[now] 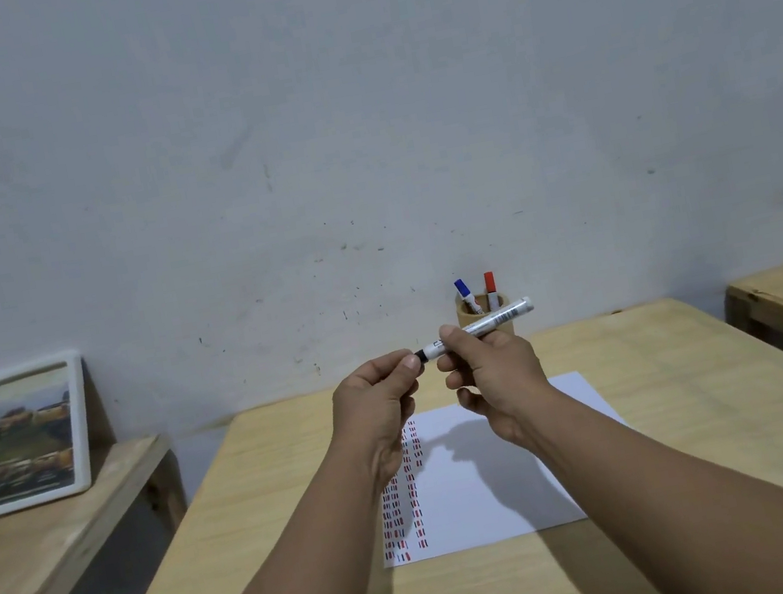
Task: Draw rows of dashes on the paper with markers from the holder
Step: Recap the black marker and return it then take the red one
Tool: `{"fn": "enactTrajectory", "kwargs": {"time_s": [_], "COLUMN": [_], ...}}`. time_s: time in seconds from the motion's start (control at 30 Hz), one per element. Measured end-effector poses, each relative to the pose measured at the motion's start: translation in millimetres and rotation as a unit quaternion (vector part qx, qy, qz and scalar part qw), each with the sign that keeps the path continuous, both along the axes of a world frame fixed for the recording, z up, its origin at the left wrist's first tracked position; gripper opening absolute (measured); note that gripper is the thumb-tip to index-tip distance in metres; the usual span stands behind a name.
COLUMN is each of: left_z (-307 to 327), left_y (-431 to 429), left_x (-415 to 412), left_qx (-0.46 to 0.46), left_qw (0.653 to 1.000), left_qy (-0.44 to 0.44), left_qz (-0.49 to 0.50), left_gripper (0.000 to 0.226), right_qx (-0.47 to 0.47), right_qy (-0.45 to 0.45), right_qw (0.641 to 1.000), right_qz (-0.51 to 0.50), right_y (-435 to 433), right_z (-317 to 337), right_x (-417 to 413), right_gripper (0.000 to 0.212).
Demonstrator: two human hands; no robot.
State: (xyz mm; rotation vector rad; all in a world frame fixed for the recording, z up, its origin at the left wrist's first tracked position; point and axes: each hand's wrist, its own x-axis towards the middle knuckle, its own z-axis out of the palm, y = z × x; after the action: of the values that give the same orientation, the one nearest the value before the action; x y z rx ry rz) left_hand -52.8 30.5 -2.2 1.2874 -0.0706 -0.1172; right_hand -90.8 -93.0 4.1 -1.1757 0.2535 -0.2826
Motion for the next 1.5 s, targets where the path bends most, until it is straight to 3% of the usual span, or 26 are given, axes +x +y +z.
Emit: {"fn": "enactTrajectory", "kwargs": {"time_s": [0.1, 0.17, 0.2, 0.27, 0.33, 0.4, 0.47, 0.57, 0.63, 0.73, 0.83, 0.93, 1.1, 1.17, 1.5], "left_z": [0, 3, 5, 11, 18, 24, 27, 25, 17, -6, -38, -70, -102, -107, -109], "left_y": [0, 3, 5, 6, 1, -7, -16, -25, -25, -18, -3, 15, 25, 24, 24], "left_x": [4, 11, 15, 20, 22, 24, 28, 35, 39, 45, 55, 68, 76, 76, 77], "left_qx": [0.010, 0.051, 0.096, 0.178, 0.216, 0.230, 0.224, 0.241, 0.298, 0.424, 0.514, 0.588, 0.641, 0.658, 0.653], "left_qw": [0.999, 0.996, 0.991, 0.976, 0.966, 0.960, 0.960, 0.952, 0.930, 0.868, 0.818, 0.770, 0.735, 0.720, 0.723], "left_qy": [-0.002, -0.026, -0.050, -0.101, -0.133, -0.155, -0.166, -0.184, -0.212, -0.258, -0.257, -0.239, -0.204, -0.209, -0.219], "left_qz": [0.034, 0.072, 0.085, 0.077, 0.048, 0.034, 0.032, 0.028, 0.018, 0.002, -0.038, -0.066, -0.087, -0.074, -0.052], "left_gripper": [0.008, 0.008, 0.007, 0.007, 0.007, 0.007, 0.006, 0.024, 0.041, 0.053, 0.060, 0.071, 0.091, 0.088, 0.078], "right_qx": [-0.048, -0.211, -0.340, -0.570, -0.694, -0.748, -0.764, -0.744, -0.687, -0.544, -0.463, -0.448, -0.450, -0.462, -0.506], "right_qy": [0.037, 0.030, 0.007, -0.048, -0.069, -0.070, -0.074, -0.065, -0.036, -0.012, -0.014, -0.012, 0.025, 0.046, 0.123], "right_qw": [0.998, 0.976, 0.936, 0.808, 0.705, 0.646, 0.625, 0.652, 0.712, 0.822, 0.867, 0.872, 0.875, 0.871, 0.845], "right_qz": [0.014, -0.045, -0.090, -0.140, -0.131, -0.134, -0.142, -0.132, -0.138, -0.170, -0.183, -0.197, -0.177, -0.160, -0.121], "right_y": [-3, -8, -13, -23, -33, -41, -49, -61, -72, -90, -101, -108, -112, -112, -108], "right_z": [-2, -7, -11, -13, -11, -7, -5, 1, 10, 29, 48, 56, 40, 30, -4], "right_x": [-3, -2, -1, 1, 7, 16, 25, 38, 48, 70, 93, 116, 146, 154, 168], "right_gripper": [0.029, 0.036, 0.033, 0.021, 0.025, 0.023, 0.024, 0.024, 0.024, 0.017, 0.015, 0.017, 0.019, 0.017, 0.015]}}
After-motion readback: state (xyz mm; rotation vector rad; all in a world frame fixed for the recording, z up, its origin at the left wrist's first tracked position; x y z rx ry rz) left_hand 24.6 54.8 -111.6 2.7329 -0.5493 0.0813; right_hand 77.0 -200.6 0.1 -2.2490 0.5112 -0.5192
